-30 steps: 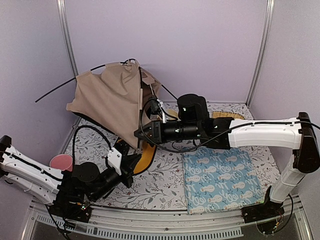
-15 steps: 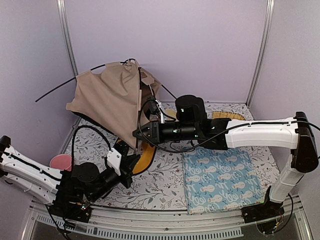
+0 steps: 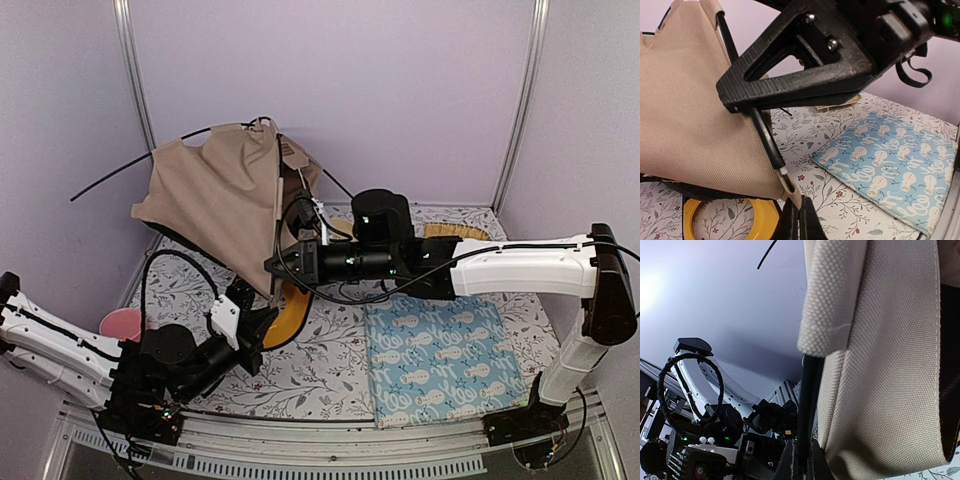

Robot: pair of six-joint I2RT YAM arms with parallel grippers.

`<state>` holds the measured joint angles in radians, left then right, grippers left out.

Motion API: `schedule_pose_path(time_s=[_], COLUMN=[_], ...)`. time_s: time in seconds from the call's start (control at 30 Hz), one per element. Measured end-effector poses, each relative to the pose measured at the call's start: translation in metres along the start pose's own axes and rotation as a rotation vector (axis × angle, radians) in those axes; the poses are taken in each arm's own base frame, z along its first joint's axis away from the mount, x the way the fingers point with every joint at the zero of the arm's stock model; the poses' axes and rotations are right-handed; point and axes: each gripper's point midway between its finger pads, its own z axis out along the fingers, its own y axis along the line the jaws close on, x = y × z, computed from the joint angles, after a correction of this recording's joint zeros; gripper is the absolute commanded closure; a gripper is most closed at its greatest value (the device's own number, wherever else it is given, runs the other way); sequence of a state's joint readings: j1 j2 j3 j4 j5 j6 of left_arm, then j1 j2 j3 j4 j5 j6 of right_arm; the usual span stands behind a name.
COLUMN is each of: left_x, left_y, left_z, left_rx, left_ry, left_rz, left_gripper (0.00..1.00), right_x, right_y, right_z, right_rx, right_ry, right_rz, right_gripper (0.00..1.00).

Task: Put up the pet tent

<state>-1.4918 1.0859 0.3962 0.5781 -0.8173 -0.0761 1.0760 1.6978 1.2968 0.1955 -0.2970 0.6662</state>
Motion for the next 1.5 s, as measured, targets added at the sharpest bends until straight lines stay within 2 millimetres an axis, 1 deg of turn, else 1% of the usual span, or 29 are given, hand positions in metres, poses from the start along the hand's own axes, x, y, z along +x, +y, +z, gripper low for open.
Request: schedule_pose_path(time_s=[1.5], left_x=[-0.0063], left_y=[0.004], left_z=[-0.0046], left_rx=[0.014], left_ry=[-0.003], left_rz=[0.01], left_gripper=[1.0], right_x=[0.0009], right_y=[-0.0015], right_z=[0.0037], right_rx=[-0.026], right_ry=[-0.025], right_rz=[0.022], right_gripper=[1.0])
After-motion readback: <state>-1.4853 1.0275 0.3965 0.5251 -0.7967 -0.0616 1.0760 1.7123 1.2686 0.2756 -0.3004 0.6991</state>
